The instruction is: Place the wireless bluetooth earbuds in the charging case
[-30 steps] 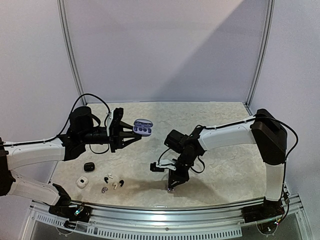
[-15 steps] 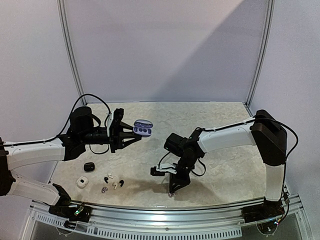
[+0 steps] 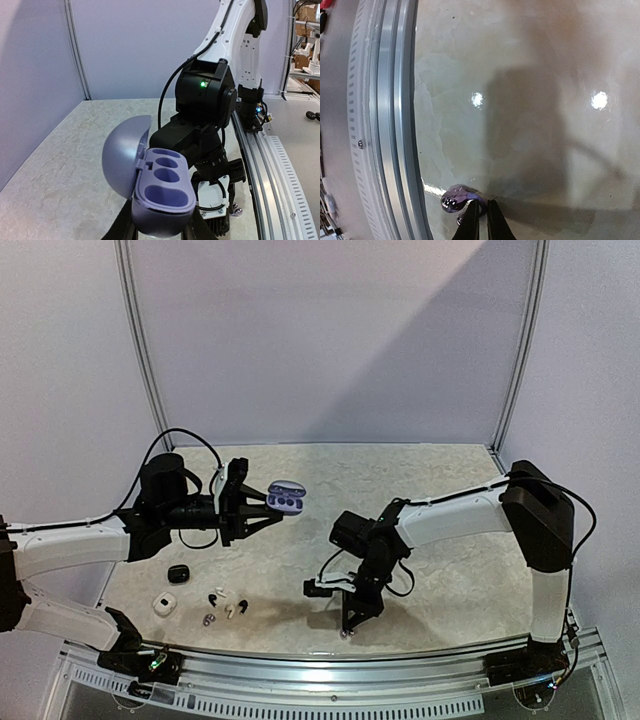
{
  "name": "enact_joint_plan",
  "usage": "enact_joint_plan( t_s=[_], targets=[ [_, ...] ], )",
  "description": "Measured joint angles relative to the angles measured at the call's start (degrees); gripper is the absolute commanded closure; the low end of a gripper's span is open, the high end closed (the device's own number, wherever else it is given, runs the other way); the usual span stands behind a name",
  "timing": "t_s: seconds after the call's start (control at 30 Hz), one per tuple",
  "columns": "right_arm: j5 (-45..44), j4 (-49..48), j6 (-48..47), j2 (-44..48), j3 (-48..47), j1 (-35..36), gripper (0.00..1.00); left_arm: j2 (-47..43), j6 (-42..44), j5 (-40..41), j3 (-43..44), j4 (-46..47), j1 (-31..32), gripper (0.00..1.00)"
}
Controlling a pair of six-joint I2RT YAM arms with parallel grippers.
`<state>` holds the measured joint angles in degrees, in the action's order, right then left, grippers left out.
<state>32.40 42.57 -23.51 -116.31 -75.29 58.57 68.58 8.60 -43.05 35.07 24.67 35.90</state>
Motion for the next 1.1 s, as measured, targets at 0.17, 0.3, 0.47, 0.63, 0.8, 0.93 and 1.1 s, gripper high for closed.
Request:
enact_joint_plan(
  t_s=[0.17,0.3,0.47,0.63,0.8,0.93,1.1],
  targets=[
    [0.7,0.4,0.5,0.0,0.3,0.1,1.0,0.0,0.0,0.0,0.0,-0.1,0.0,1.0],
    [0.9,0.7,0.8,0.0,0.3,0.2,1.0,0.0,0.2,0.0,0.0,-0.1,0.0,1.0],
    [0.9,1.2,0.9,0.0,0.3,0.3,1.0,0.0,0.4,0.0,0.0,-0.1,0.0,1.0],
    [0.2,2.1,1.2,0.0,0.1,0.3,0.99,0.0,0.5,0.0,0.0,-0.2,0.0,1.0],
    [-3.0,2.8,2.2,0.5,-1.1,0.3,0.91,0.0,0.9,0.0,0.0,-0.2,0.0,1.0],
    [-6.2,2.4,3.4,2.9,-1.6,0.3,0.82,0.0,1.0,0.0,0.0,-0.2,0.0,1.0],
    [-10.9,1.2,5.1,8.2,-1.0,1.1,0.69,-0.1,1.3,0.0,0.0,-0.3,0.0,1.0]
  ],
)
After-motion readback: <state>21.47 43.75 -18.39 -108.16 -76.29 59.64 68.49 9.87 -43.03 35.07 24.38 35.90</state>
